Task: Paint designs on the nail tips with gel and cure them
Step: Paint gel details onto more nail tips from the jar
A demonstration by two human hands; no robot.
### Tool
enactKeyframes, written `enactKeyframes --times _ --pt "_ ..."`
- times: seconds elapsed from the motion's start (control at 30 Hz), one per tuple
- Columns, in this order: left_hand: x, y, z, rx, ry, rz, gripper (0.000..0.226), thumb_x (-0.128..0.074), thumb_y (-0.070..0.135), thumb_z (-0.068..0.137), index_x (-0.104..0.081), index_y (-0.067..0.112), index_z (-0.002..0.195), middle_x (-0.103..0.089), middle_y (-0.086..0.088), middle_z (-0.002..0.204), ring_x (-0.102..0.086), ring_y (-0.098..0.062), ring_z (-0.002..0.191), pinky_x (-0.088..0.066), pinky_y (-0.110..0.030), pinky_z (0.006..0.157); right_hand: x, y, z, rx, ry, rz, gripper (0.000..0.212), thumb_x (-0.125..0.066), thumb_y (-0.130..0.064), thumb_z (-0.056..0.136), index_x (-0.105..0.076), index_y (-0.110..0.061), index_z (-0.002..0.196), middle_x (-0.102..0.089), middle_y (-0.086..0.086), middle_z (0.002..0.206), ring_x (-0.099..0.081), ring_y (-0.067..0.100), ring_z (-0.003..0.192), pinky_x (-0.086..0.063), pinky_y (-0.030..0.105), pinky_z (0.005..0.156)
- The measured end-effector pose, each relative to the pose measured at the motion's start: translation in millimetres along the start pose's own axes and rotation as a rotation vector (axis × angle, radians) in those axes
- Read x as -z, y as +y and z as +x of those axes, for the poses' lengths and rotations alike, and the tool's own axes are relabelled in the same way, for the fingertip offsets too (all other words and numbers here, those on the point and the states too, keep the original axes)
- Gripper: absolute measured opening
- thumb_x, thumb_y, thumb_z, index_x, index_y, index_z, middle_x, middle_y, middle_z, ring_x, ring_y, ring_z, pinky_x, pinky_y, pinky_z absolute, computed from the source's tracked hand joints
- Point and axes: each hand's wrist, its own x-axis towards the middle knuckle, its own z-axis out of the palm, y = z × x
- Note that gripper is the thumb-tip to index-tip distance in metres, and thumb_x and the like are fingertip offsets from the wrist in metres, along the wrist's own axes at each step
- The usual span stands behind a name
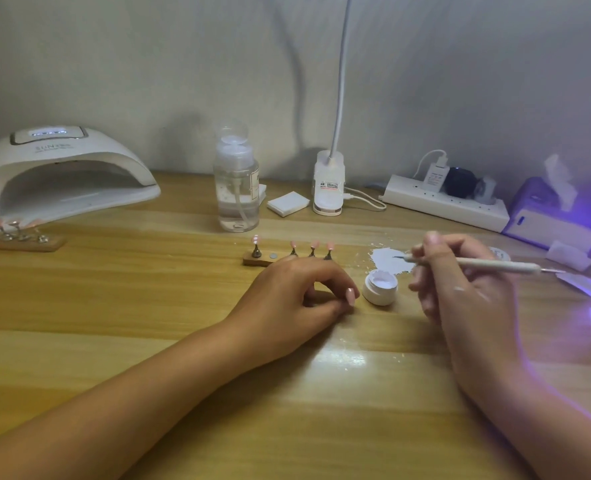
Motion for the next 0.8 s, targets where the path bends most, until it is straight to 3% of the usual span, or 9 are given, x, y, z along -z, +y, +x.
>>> enactKeyframes --times 0.13,0.27,0.37,0.47,0.67,0.8 --pt "-0.7 -0.8 0.3 0.042 0.009 -0.001 0.012 -0.073 0.015 0.085 -0.077 0.024 0.092 -0.059 0.034 0.069 -0.051 0.006 0.060 -0.034 -0.005 0.059 0.6 9.6 2.0 -0.046 0.007 -0.074 0.018 -0.059 -0.030 0.100 -0.053 -0.020 0.086 -0.062 -0.001 0.057 -0.043 0.006 0.041 -0.032 0.015 0.039" --pt "2.4 -4.0 2.5 0.079 -0.060 -0.036 0.012 -0.074 0.017 0.084 -0.073 0.029 0.083 -0.060 0.032 0.067 -0.040 -0.004 0.052 -0.029 -0.011 0.055 1.5 8.7 2.9 0.009 0.028 -0.057 0.021 -0.065 -0.035 0.096 -0.055 -0.024 0.082 -0.065 -0.002 0.061 -0.046 0.006 0.045 -0.036 0.015 0.042" --pt "5.6 -3.9 4.9 0.051 -0.111 -0.028 0.012 -0.075 0.019 0.085 -0.072 0.030 0.083 -0.056 0.035 0.061 -0.037 -0.005 0.051 -0.028 -0.010 0.052 -0.4 9.0 3.8 0.063 0.030 -0.073 0.019 -0.061 -0.035 0.099 -0.051 -0.030 0.083 -0.062 -0.002 0.066 -0.049 0.009 0.050 -0.038 0.026 0.050" --pt "7.5 -5.1 5.6 0.030 -0.124 -0.015 0.009 -0.075 0.019 0.086 -0.073 0.028 0.085 -0.055 0.035 0.059 -0.037 -0.004 0.051 -0.028 -0.009 0.052 -2.6 11.0 3.3 0.098 0.008 -0.144 0.022 -0.058 -0.030 0.101 -0.044 -0.023 0.085 -0.061 0.003 0.066 -0.051 0.007 0.051 -0.037 0.033 0.055" --pt "4.8 -6.2 2.5 0.047 -0.079 -0.023 0.010 -0.075 0.019 0.084 -0.074 0.029 0.085 -0.057 0.028 0.070 -0.041 -0.007 0.054 -0.029 -0.010 0.056 1.4 15.8 4.5 0.055 0.000 -0.212 0.031 -0.063 -0.021 0.093 -0.044 -0.016 0.069 -0.054 -0.005 0.046 -0.044 0.003 0.043 -0.035 0.023 0.049" --pt "4.9 -5.0 1.5 0.026 -0.071 -0.009 0.010 -0.075 0.017 0.084 -0.074 0.027 0.085 -0.056 0.032 0.073 -0.040 -0.008 0.054 -0.030 -0.009 0.058 0.2 17.2 3.3 0.066 -0.023 -0.259 0.030 -0.064 -0.020 0.090 -0.044 -0.011 0.069 -0.054 -0.008 0.047 -0.046 0.001 0.041 -0.032 0.012 0.044"
